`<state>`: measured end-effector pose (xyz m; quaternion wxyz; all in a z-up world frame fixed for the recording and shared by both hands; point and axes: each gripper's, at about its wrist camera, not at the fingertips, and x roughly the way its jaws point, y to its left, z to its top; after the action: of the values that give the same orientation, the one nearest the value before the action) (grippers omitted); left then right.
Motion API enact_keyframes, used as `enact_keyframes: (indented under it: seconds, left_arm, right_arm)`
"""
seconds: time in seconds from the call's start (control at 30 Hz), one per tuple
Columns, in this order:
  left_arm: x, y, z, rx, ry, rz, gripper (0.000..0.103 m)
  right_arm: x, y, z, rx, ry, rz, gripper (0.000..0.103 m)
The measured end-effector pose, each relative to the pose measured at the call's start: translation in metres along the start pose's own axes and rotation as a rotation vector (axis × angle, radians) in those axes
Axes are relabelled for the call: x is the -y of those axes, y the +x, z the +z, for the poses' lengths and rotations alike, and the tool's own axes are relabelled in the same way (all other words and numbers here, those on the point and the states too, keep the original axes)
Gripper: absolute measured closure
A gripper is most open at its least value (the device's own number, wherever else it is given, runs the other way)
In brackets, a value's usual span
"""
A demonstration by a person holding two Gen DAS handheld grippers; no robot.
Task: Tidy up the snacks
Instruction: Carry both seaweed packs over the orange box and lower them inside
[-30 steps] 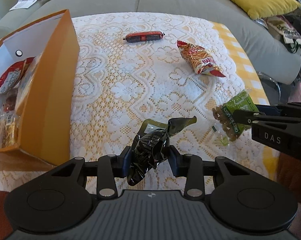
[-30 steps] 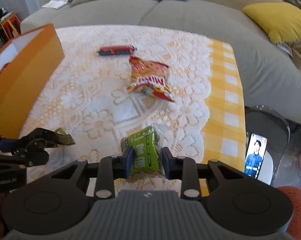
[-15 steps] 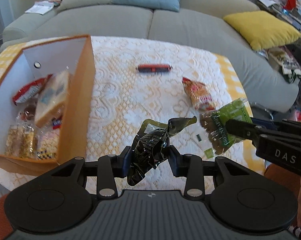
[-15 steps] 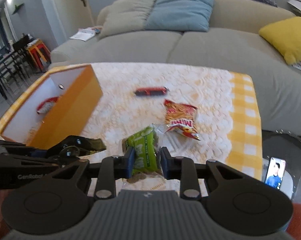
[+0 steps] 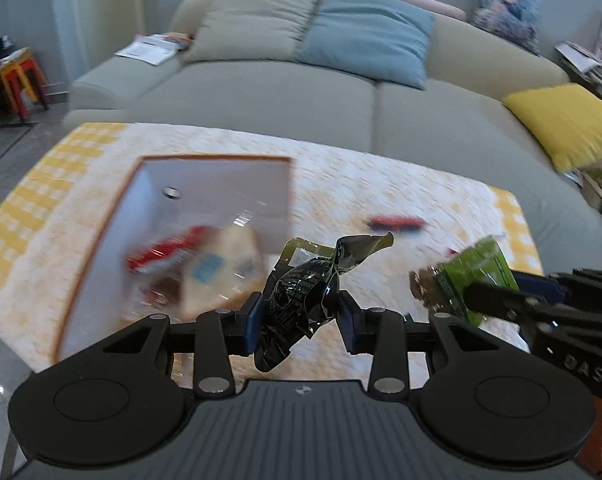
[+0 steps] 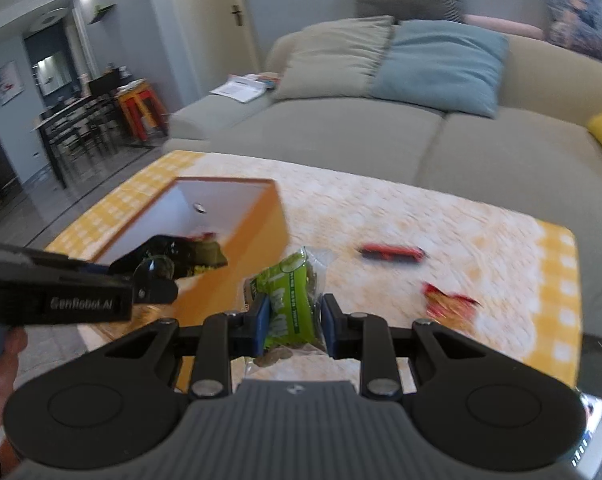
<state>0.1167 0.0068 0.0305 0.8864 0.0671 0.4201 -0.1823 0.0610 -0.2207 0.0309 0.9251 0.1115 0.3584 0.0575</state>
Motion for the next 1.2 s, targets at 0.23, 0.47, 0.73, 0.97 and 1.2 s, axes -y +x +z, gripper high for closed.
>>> enact_keyframes:
  seconds: [0.23,0.47,0.73,0.97,1.2]
  left_arm:
    - [-0.051,0.012,0.027,-0.009,-0.018,0.106,0.059]
    - [-0.082,0.054,0.026,-0.141,-0.01,0.175,0.059]
    - [-0.112,0.096,-0.001,-0.311,-0.048,0.173,0.059]
    - [-0.117,0.109,-0.014,-0.37,-0.025,0.184,0.059]
    - [-0.113,0.122,-0.017,-0.428,0.015,0.197,0.059]
  right_arm:
    - [-0.041,0.037,0.034,-0.025,-0.07,0.128,0.077]
    - [-0.082,0.092,0.046,-0.129,-0.186,0.226,0.077]
    - [-0.114,0.156,0.033,-0.348,-0.319,0.274,0.077]
    - [-0.134,0.192,0.024,-0.488,-0.405,0.294,0.077]
    - [-0.145,0.21,0.014,-0.515,-0.49,0.242,0.076]
